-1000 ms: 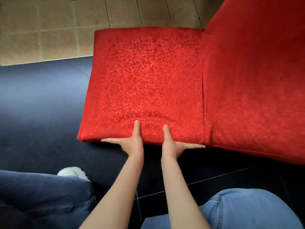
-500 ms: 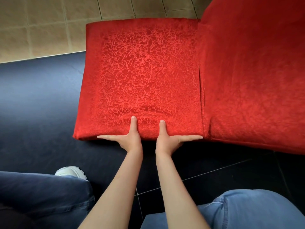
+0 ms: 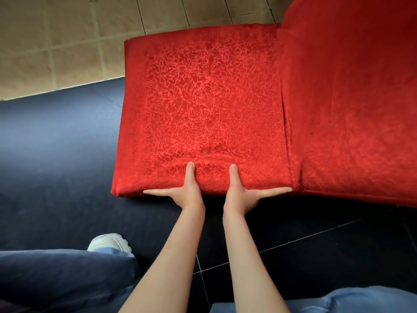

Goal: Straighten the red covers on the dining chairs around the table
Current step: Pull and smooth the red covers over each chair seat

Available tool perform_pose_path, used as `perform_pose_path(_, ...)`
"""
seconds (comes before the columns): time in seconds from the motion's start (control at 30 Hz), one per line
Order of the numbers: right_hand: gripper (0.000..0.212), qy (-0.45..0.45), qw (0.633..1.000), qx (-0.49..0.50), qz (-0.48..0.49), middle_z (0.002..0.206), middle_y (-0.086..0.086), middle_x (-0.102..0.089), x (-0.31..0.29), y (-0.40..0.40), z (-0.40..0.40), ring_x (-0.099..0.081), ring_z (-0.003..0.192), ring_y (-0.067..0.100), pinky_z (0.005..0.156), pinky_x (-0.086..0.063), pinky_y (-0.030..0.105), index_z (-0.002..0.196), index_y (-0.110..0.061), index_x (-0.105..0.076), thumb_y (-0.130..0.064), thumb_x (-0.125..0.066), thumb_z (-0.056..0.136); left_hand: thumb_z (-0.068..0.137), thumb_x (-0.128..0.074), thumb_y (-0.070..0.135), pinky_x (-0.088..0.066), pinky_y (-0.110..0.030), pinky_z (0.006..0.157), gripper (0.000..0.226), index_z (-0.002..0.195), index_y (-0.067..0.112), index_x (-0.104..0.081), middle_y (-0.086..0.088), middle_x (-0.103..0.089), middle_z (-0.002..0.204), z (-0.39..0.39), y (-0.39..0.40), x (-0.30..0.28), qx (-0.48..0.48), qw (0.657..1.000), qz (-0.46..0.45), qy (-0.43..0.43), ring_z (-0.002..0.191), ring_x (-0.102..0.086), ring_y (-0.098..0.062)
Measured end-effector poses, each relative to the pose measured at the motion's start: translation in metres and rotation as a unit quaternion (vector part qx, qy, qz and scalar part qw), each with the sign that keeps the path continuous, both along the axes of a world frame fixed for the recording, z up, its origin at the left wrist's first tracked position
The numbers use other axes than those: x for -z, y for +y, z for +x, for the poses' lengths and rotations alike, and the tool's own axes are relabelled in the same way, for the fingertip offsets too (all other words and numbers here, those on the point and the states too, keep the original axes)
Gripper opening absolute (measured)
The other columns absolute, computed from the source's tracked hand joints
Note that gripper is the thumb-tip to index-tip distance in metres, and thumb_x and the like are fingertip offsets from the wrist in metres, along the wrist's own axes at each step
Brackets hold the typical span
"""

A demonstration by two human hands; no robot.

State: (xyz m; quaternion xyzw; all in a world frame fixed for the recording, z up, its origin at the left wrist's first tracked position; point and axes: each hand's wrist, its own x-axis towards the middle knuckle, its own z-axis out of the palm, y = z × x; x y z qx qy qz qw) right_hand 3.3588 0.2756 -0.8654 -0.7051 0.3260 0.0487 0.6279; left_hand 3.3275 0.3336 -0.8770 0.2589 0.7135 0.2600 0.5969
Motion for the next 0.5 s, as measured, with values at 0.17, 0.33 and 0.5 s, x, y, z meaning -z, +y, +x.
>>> perform_pose_path(0.17, 0.140, -0.043, 0.999, 0.009, -0.003, 0.133, -0.003, -0.033, 0.006, 0.002, 0.000, -0.055, 0.110, 0.012, 0.090, -0.045, 0.026, 0.142, -0.051, 0.025, -0.035, -0.089, 0.062, 0.064, -0.086, 0.038, -0.045, -0.041, 0.102, 0.141, 0.139, 0.047, 0.032, -0.008, -0.043, 0.143, -0.002, 0.001, 0.000, 0.006, 1.000, -0.009, -0.014, 0.108, -0.053, -0.016)
perform_pose_path(0.33, 0.138, -0.049, 0.999, 0.015, -0.008, 0.137, -0.002, -0.034, 0.004, 0.005, 0.000, -0.056, 0.114, 0.015, 0.102, -0.047, 0.039, 0.145, -0.046, 0.024, -0.027, -0.087, 0.065, 0.066, -0.086, 0.036, -0.043, -0.035, 0.097, 0.141, 0.140, 0.044, 0.033, -0.007, -0.043, 0.143, -0.002, 0.001, -0.005, 0.013, 1.000, -0.011, -0.011, 0.103, -0.052, -0.014)
perform_pose_path(0.5, 0.136, -0.049, 0.999, 0.024, -0.006, 0.130, -0.005, -0.038, -0.004, 0.008, -0.003, -0.057, 0.107, 0.010, 0.095, -0.047, 0.026, 0.147, -0.041, 0.022, -0.026, -0.087, 0.067, 0.066, -0.085, 0.038, -0.046, -0.048, 0.101, 0.140, 0.140, 0.043, 0.033, -0.007, -0.049, 0.131, -0.004, 0.007, -0.018, 0.019, 0.999, -0.036, -0.004, 0.099, -0.053, -0.018)
